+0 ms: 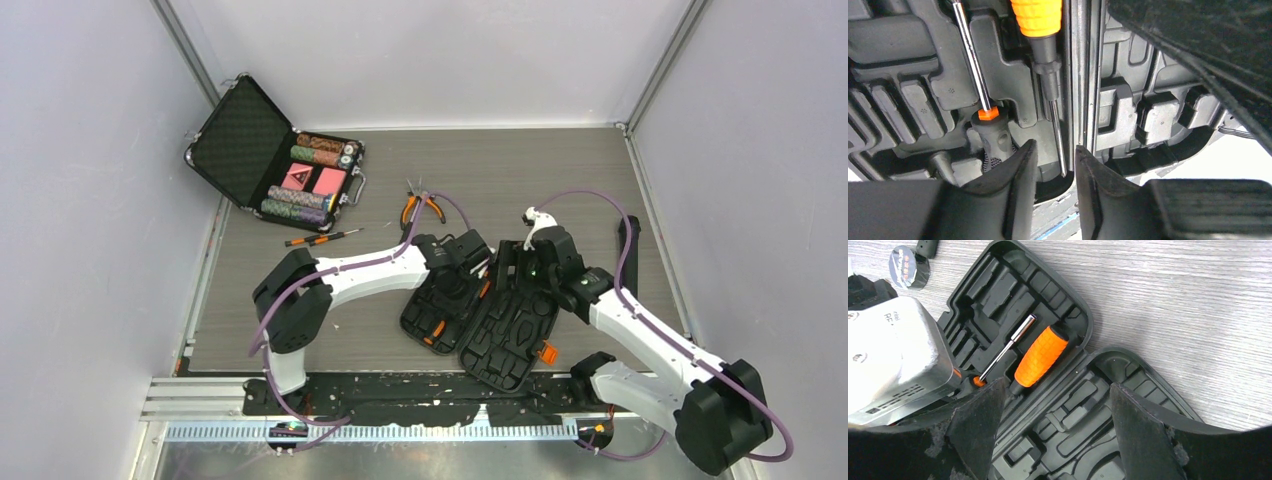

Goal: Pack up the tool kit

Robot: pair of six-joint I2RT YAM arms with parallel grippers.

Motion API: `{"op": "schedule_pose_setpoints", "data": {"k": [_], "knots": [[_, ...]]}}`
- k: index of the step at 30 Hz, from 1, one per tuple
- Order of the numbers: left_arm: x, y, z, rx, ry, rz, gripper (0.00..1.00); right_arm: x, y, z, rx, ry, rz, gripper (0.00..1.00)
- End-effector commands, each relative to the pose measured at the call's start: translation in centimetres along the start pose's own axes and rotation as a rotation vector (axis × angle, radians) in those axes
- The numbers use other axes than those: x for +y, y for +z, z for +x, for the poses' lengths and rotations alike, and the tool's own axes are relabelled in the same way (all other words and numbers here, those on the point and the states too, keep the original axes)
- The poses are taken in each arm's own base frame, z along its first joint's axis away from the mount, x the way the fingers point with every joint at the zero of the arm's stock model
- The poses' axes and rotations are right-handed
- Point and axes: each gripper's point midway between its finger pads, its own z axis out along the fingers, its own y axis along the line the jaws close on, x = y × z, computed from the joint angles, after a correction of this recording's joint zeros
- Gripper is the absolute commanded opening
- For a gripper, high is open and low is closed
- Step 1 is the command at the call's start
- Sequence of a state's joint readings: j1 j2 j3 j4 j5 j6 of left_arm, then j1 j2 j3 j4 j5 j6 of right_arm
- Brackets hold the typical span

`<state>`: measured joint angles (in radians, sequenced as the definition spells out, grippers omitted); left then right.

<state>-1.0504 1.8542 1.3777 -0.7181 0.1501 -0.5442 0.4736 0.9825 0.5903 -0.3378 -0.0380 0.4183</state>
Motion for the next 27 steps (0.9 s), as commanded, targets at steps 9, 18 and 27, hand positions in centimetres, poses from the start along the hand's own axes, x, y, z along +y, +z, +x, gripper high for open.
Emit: {"op": "schedule_pose_setpoints", "data": {"k": [9,18,27], "knots": [[0.3,-2.5,-0.8,-0.111,-0.020,0.024,0.37,2.9,0.4,-1.4,-0.011,-0.028,-0.146,0.61],[-0.2,-2.3,1.4,-0.037,-0.010,0.079,0.35,4.0,1.2,-2.1,0.015,-0.042,-0.186,0.50],[-0.6,-1.6,2.2,0.013,0.002,0.103,0.35,4.0,1.4,-1.9,0.022,-0.037,-0.188,0.50]]}}
